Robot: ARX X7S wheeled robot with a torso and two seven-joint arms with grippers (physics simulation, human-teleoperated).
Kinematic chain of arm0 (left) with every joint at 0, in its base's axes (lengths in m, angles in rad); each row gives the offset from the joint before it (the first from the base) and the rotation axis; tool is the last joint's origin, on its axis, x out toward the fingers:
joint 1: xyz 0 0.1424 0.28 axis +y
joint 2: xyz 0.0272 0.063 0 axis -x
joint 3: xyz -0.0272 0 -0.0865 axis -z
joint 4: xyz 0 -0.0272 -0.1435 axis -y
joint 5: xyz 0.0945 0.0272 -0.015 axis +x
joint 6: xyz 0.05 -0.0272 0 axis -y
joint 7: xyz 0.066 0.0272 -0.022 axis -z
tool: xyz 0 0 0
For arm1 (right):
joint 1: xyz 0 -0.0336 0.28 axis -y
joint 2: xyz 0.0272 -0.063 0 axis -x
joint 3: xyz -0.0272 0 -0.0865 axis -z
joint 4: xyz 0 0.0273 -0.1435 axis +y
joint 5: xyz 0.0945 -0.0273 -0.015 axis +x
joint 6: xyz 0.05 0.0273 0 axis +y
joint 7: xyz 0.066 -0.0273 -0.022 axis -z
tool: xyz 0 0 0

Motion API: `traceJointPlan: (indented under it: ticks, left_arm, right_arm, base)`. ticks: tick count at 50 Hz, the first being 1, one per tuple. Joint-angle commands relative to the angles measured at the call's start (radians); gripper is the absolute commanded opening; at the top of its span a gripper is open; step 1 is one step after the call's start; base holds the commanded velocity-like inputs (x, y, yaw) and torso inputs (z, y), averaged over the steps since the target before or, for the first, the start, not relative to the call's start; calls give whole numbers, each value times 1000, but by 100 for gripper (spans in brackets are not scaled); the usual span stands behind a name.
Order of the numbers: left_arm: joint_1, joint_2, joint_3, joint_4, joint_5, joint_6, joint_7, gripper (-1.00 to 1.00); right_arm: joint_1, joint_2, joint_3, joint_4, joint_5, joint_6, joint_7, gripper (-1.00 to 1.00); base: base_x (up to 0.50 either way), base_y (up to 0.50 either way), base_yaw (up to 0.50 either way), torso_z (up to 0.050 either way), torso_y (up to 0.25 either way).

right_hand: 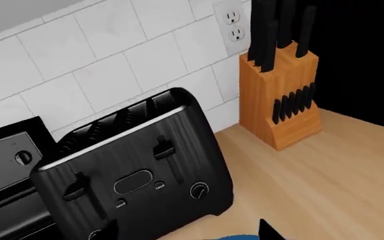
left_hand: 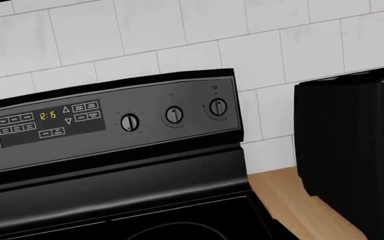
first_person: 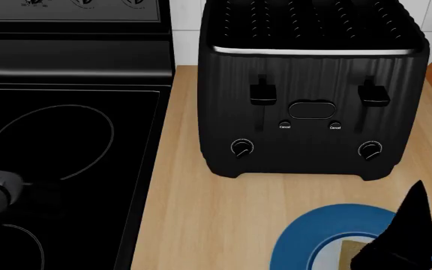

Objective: Place the toasted item on a plate.

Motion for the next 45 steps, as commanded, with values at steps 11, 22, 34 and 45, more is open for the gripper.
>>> traceJointPlan:
  ticks: [11,22,34,45]
  left_arm:
    - [7,-28,-30,74,-21,-43,-25,100]
    - [-2,-38,-41,106,-33,-71,-36,100]
    - [1,-50,-54,129,-42,-86,-44,100]
    - [2,-57,-63,145,-47,-92,-51,100]
  right_arm:
    - [489,342,-287,52,190,-120,192,100]
    - [527,512,-235,55,301,-185,191,100]
    - [508,624,-147,45,375,-226,180,100]
    - [582,767,-157,59,433,-289,145,100]
  base:
    - [0,0,0,0,0]
    - [0,0,0,0,0]
    - [0,0,0,0,0]
    - [0,0,0,0,0]
